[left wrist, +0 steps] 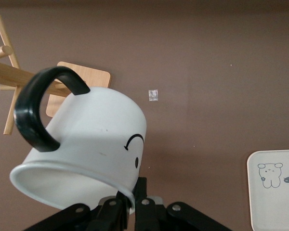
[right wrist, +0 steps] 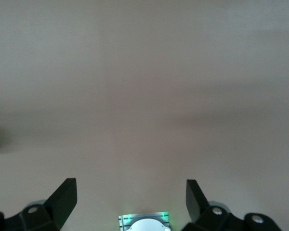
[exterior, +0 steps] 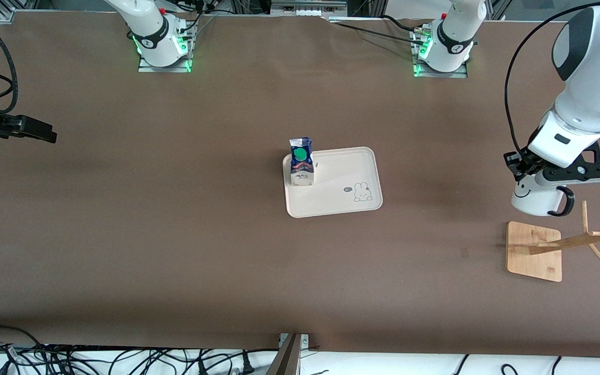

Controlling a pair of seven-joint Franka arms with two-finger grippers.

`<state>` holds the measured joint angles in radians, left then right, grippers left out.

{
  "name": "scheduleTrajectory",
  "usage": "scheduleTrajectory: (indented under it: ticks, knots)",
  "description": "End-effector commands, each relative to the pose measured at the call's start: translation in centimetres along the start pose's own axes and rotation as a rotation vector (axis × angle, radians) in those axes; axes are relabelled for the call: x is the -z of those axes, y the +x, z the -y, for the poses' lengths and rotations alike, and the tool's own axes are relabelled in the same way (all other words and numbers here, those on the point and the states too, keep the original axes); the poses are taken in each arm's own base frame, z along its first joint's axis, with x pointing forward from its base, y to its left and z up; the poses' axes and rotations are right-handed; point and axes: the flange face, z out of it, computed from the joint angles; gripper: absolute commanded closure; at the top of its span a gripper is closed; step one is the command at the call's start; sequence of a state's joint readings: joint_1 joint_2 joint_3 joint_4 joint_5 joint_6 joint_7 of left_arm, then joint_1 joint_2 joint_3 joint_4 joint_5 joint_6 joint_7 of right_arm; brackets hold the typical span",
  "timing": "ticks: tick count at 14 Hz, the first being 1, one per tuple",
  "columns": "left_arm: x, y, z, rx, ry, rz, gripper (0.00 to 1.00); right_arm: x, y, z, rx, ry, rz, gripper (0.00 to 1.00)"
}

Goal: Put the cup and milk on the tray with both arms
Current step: 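Carry the white mug with the left gripper over the tray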

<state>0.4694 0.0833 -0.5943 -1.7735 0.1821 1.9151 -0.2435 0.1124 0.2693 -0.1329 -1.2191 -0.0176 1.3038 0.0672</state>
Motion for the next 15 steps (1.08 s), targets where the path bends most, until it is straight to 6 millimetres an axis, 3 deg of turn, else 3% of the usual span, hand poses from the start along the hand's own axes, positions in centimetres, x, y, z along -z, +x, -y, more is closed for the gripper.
scheduleTrajectory:
  ticks: [1, 5, 8, 11, 13, 15]
  knots:
    - [1.2, 0.0, -0.6, 0.013, -0.054, 0.069, 1.00, 0.1, -0.7, -3.2, 0.015, -0.009, -0.005, 0.00]
    - [1.4, -1.8, -1.4, -0.002, -0.071, 0.222, 1.00, -0.3, -1.1, -3.6, 0.035, -0.001, -0.030, 0.00]
    - [1.2, -3.6, -3.1, -0.031, -0.093, 0.343, 1.00, -0.7, -1.0, -5.8, 0.037, 0.012, -0.046, 0.00]
    - [-1.7, -3.8, -5.3, -0.028, -0.221, 0.466, 1.00, -0.6, -0.9, -5.4, 0.065, 0.002, -0.048, 0.00]
    - [-4.0, -3.8, -7.9, -0.021, -0.225, 0.521, 1.00, -0.7, -0.8, -5.0, 0.074, 0.003, -0.045, 0.00]
    - [-5.4, -2.9, -11.1, 0.018, -0.217, 0.554, 1.00, -0.3, -0.6, -3.2, 0.115, -0.009, -0.058, 0.00]
